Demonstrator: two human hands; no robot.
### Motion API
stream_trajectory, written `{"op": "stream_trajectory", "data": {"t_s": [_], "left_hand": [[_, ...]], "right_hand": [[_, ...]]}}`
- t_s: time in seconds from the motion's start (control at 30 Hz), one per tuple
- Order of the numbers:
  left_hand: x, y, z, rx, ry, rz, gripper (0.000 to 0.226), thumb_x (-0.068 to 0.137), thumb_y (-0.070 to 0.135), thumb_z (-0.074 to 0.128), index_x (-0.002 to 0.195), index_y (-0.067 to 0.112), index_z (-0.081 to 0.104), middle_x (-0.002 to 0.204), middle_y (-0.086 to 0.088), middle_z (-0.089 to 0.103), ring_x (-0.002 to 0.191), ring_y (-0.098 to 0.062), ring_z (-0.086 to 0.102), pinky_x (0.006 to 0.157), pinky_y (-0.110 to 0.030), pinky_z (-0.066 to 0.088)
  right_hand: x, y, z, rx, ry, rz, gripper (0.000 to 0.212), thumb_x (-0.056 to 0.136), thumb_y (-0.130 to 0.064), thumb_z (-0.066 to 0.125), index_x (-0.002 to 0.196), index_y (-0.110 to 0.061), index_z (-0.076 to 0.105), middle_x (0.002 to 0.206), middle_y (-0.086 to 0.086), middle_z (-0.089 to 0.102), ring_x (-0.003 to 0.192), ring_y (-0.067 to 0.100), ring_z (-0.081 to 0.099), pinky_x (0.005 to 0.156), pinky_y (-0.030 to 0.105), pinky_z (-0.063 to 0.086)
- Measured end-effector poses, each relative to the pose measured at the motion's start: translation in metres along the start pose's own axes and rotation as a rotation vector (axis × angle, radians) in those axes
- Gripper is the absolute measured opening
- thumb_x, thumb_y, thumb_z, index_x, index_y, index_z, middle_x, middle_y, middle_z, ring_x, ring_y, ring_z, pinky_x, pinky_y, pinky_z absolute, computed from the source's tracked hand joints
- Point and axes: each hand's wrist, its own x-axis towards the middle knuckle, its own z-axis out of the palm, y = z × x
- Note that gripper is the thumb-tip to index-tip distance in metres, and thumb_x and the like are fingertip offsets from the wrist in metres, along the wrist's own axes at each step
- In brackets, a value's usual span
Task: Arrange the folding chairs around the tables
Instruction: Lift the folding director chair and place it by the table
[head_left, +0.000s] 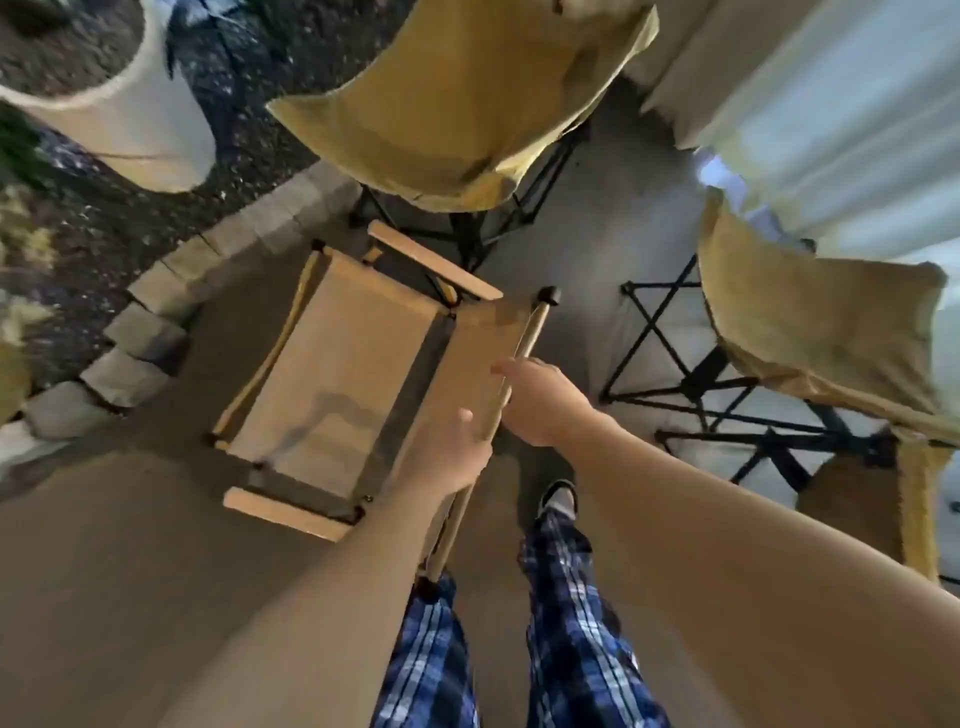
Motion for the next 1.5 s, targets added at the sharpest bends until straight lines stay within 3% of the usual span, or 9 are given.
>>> {"op": "stream_trajectory", "data": {"t_s": [0.3,0.4,0.5,0.7,1.0,1.17,1.27,1.4,1.5], "left_hand": [[0.023,-0.014,0.081,-0.232,0.019,-0.372,0.046,0.095,0.042,0.049,0.133,0.016,0.046,0.114,-0.005,0.060,0.102,-0.026,0.059,0.081,-0.035,0.047],[0.020,-0.021,0.109,-0.293,0.126,-0.507,0.046,0.096,0.051,0.041,0.125,0.018,0.053,0.111,-0.005,0.064,0.101,-0.027,0.063,0.089,-0.039,0.052],[0.011,-0.029,0.125,-0.282,0.246,-0.518,0.046,0.096,0.057,0.034,0.095,0.018,0.058,0.082,-0.002,0.063,0.079,-0.025,0.064,0.074,-0.041,0.056],[-0.053,-0.057,0.134,-0.175,0.458,-0.569,0.034,0.097,0.054,0.039,0.087,0.024,0.050,0.079,0.005,0.056,0.075,-0.019,0.057,0.068,-0.033,0.047],[-0.193,-0.133,0.142,-0.284,0.572,-0.672,0.035,0.094,0.055,0.048,0.094,0.023,0.062,0.084,0.001,0.065,0.079,-0.023,0.065,0.073,-0.040,0.058],[-0.273,-0.182,0.154,-0.515,0.650,-0.684,0.025,0.095,0.047,0.053,0.084,0.025,0.053,0.072,0.007,0.056,0.066,-0.012,0.057,0.059,-0.027,0.049],[-0.310,-0.220,0.175,-0.489,0.582,-0.837,0.023,0.097,0.044,0.045,0.104,0.024,0.055,0.083,0.003,0.060,0.075,-0.019,0.060,0.072,-0.038,0.056],[-0.348,-0.250,0.180,-0.609,0.650,-0.989,0.041,0.096,0.054,0.036,0.091,0.022,0.061,0.076,0.001,0.060,0.072,-0.021,0.060,0.069,-0.037,0.055],[-0.366,-0.267,0.158,-0.621,0.751,-1.090,0.046,0.098,0.055,0.033,0.086,0.018,0.058,0.071,0.001,0.052,0.068,-0.022,0.054,0.062,-0.034,0.045]], "right_hand": [[0.080,0.042,0.037,-0.617,-0.209,-0.282,0.045,0.093,-0.030,0.053,0.138,-0.029,0.049,0.149,0.004,0.038,0.145,0.036,0.009,0.117,0.055,0.010],[0.087,0.051,0.044,-0.736,-0.153,-0.397,0.045,0.095,-0.039,0.055,0.136,-0.023,0.047,0.142,0.008,0.044,0.138,0.039,0.023,0.114,0.055,0.021],[0.094,0.050,0.046,-0.899,-0.142,-0.450,0.037,0.095,-0.039,0.053,0.127,-0.021,0.054,0.130,0.007,0.055,0.126,0.034,0.036,0.102,0.054,0.031],[0.053,0.033,0.086,-0.921,-0.102,-0.586,0.014,0.094,-0.033,0.050,0.087,-0.023,0.057,0.082,0.001,0.053,0.099,0.028,0.058,0.092,0.041,0.032],[-0.050,-0.047,0.157,-0.958,-0.163,-0.854,0.021,0.097,-0.032,0.049,0.083,-0.018,0.056,0.065,-0.003,0.045,0.064,0.021,0.047,0.063,0.030,0.040],[-0.099,-0.113,0.199,-1.045,-0.110,-1.087,0.023,0.098,-0.030,0.046,0.096,-0.021,0.067,0.068,-0.006,0.048,0.069,0.018,0.052,0.068,0.031,0.045],[-0.122,-0.158,0.223,-1.136,-0.042,-1.257,0.025,0.097,-0.028,0.043,0.102,-0.026,0.067,0.070,-0.005,0.052,0.073,0.021,0.054,0.082,0.038,0.043],[-0.149,-0.225,0.256,-1.108,0.079,-1.415,0.024,0.097,-0.025,0.046,0.100,-0.023,0.069,0.081,-0.001,0.057,0.094,0.028,0.057,0.088,0.042,0.038],[-0.166,-0.284,0.284,-1.147,0.264,-1.412,0.020,0.096,-0.035,0.050,0.101,-0.025,0.067,0.111,0.006,0.057,0.114,0.035,0.044,0.092,0.048,0.034]]}}
